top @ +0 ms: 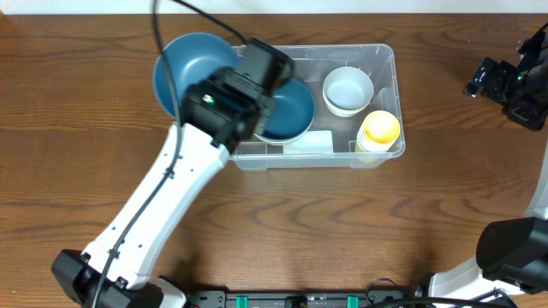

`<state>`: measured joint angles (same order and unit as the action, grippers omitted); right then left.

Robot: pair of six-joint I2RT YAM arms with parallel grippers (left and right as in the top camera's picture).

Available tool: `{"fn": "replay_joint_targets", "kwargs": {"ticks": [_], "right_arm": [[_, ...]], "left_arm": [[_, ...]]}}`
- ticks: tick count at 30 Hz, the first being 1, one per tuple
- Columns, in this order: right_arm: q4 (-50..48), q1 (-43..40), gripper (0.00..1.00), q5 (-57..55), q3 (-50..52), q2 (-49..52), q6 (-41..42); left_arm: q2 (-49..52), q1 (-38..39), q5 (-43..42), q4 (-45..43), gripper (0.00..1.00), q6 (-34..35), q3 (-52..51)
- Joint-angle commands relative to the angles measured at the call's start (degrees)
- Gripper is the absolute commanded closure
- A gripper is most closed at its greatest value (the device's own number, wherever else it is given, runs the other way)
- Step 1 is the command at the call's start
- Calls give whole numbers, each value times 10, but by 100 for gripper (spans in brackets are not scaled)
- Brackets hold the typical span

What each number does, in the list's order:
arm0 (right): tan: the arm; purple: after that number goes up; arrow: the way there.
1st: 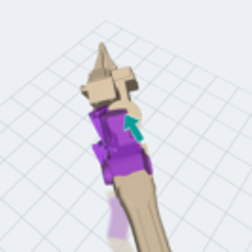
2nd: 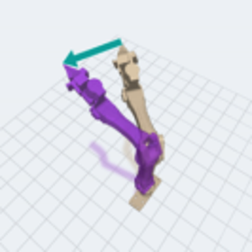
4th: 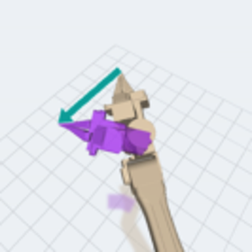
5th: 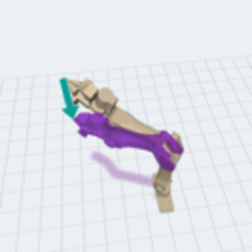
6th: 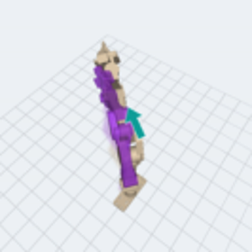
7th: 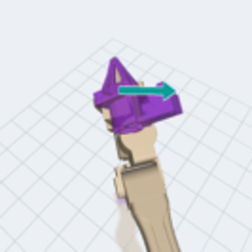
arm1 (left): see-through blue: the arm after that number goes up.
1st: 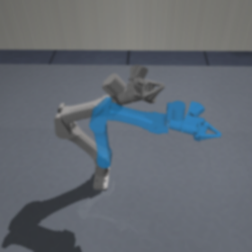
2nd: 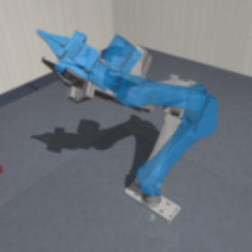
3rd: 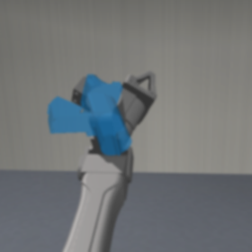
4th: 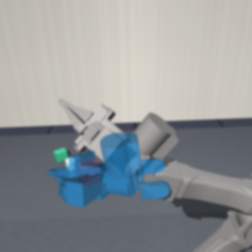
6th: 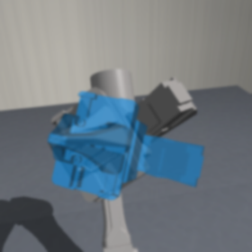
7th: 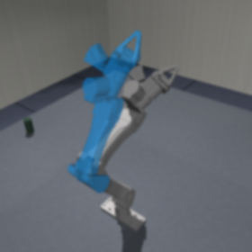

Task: Pack container
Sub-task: 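Stack the second blue bowl onto the bowls in the bin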

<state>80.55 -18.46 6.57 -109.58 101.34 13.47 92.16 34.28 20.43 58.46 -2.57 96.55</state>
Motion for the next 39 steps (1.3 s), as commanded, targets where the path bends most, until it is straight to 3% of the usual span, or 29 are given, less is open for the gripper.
{"fn": "replay_joint_targets", "kwargs": {"ticks": [1,11,20,28,29,33,39], "right_arm": [[0,1,1,-4,-10,2,2],[0,1,1,-3,-10,2,2],[0,1,1,-3,-10,2,2],[0,1,1,-3,-10,2,2],[0,1,1,-3,-10,2,2],[0,1,1,-3,-10,2,2],[0,1,1,-4,-10,2,2]], "left_arm": [[-5,38,56,-18,94,-20,12],[60,133,56,-63,94,-43,12],[158,139,56,-72,94,-47,12],[183,139,58,-108,94,-54,12],[183,138,58,-111,93,-54,12],[183,129,59,-106,69,-54,12],[183,100,59,-73,66,-43,12]]}}
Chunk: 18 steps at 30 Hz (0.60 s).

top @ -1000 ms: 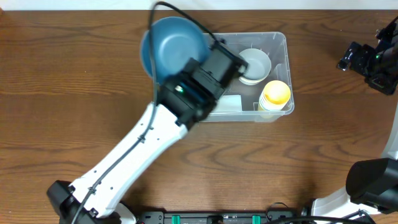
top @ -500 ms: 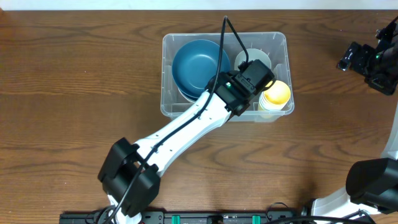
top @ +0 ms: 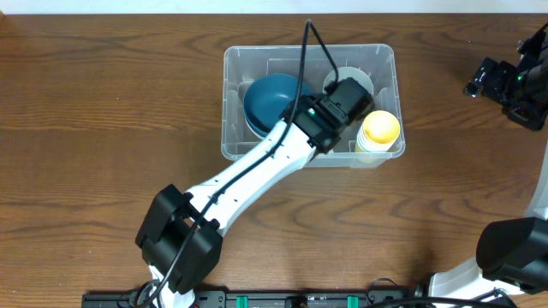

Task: Pack container
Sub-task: 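Stack the second blue bowl onto the bowls in the bin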

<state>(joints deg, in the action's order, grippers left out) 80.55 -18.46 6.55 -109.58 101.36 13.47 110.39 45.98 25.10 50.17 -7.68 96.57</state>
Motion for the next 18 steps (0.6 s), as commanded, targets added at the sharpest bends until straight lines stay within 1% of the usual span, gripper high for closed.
{"fn": "replay_joint_targets", "kwargs": {"ticks": [1,5,9,13,18], "right_arm": [[0,1,1,-3,-10,1,2],[0,1,1,-3,-10,1,2],[0,1,1,-3,-10,1,2],[0,1,1,-3,-10,1,2],[0,1,1,-3,-10,1,2]], "left_arm": [[1,-24,12,17,66,21,12],[-1,-47,12,36,66,61,12],[-27,-68,12,60,56,99,12],[-78,-96,11,83,41,169,12],[-168,-147,11,124,20,267,12]]}}
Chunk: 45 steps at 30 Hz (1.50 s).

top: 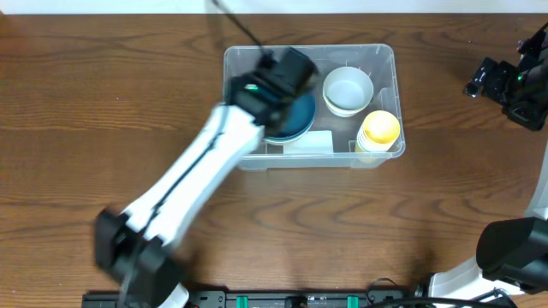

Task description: Pack container

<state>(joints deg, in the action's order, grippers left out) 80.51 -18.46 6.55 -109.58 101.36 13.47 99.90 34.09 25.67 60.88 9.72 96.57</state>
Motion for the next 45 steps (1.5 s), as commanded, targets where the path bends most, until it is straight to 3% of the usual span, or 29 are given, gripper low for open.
{"fn": "replay_joint_targets", "kwargs": {"ticks": [1,8,13,17,21,30,32,35,41,45], "right_arm": [[1,1,1,-3,-10,1,2],[-6,1,1,-3,-10,1,2],[-18,1,1,12,-10,1,4],[-14,1,1,91,-10,1,30],[-6,1,1,154,-10,1,28],[17,2,1,156,-10,2,17],[32,2,3,197,-10,2,31],[56,22,1,249,-10,2,-20],[93,131,1,140,-10,2,-54],[92,217,1,50,-10,2,-19]], "left_arm": [[-78,-40,5,26,18,111,12],[-158,-142,-15,102,0,228,12],[-167,-208,-88,146,2,228,12],[-165,-235,-120,161,2,228,12],[-165,-238,-122,165,2,227,12],[-165,-238,-122,164,2,227,12],[-165,-238,-121,164,2,226,12],[-165,-238,-113,160,2,221,12],[-165,-259,-113,147,2,243,12],[-165,-294,-113,150,2,271,12]]}}
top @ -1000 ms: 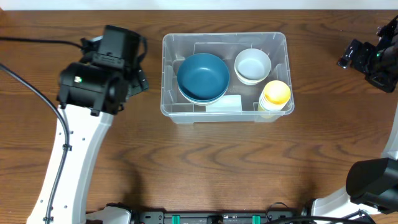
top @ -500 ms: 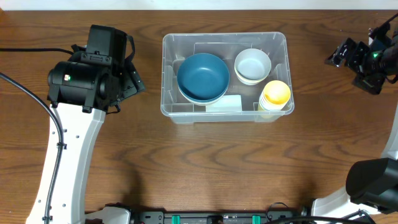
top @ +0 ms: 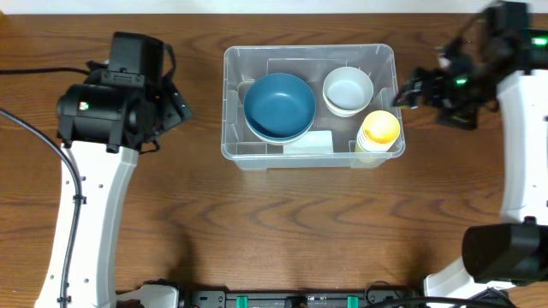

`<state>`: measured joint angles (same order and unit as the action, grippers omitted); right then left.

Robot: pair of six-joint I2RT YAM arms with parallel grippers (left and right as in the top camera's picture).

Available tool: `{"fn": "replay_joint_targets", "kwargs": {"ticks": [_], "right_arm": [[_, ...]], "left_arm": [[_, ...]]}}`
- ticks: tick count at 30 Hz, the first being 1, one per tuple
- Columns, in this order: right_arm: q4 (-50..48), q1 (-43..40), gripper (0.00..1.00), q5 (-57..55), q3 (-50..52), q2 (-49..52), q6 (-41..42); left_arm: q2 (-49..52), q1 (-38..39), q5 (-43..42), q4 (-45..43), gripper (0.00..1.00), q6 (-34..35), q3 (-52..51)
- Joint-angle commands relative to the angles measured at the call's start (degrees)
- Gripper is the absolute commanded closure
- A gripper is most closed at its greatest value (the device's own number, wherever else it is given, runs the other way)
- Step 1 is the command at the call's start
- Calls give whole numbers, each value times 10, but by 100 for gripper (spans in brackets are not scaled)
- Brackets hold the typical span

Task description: Pack container

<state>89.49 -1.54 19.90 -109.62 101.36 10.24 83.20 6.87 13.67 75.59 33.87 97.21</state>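
Observation:
A clear plastic container (top: 233, 150) stands mid-table. Inside it, a blue dish (top: 278, 105) fills the left half, stacked on another blue one. A white bowl (top: 348, 90) sits at the back right and a yellow cup (top: 379, 128) at the front right. A white block (top: 309, 142) lies by the front wall. My left gripper (top: 175, 104) is off to the container's left, open and holding nothing. The right gripper (top: 405, 94) hovers at the container's right wall beside the yellow cup. Its jaws are too small to read.
The wooden table (top: 282, 231) carries only the container. My left arm (top: 81, 222) runs down the left side. My right arm (top: 518, 154) runs down the right edge.
My left arm was over the blue dish inside the container and now stands to the left of it, empty. The right gripper has moved from the far right edge to the container's right wall.
My left gripper held a blue plate over the container's left rim, next to a blue bowl inside. Then it reached into the container, with the blue dishes together in the left half. Now both lie stacked there, the left arm is out, and the right arm has come in.

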Motion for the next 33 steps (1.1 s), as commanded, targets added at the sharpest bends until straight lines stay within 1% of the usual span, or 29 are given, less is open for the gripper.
{"fn": "replay_joint_targets", "kwargs": {"ticks": [1,4,6,9,12,17,20,24,28,33], "right_arm": [[2,64,1,-111,-9,2,38],[10,97,1,-181,-7,2,114],[16,107,1,-199,-1,2,146],[14,118,1,-202,24,2,166],[-14,130,1,-201,70,2,167],[-74,161,1,-200,135,2,138],[-92,175,1,-206,142,2,117],[-106,186,1,-215,142,2,64],[-111,191,2,-246,142,2,25],[-134,191,2,-251,142,2,-68]], "left_arm": [[2,-30,7,3,2,33,5],[2,-56,6,9,2,33,5],[2,-67,6,13,2,33,5],[2,-80,2,18,2,33,5],[2,-85,-7,17,2,33,5],[2,-85,-7,17,2,33,5],[2,-85,-7,17,2,33,5],[2,-85,-7,17,2,33,5],[2,-85,-7,17,2,33,5],[2,-85,-7,17,2,33,5]]}}
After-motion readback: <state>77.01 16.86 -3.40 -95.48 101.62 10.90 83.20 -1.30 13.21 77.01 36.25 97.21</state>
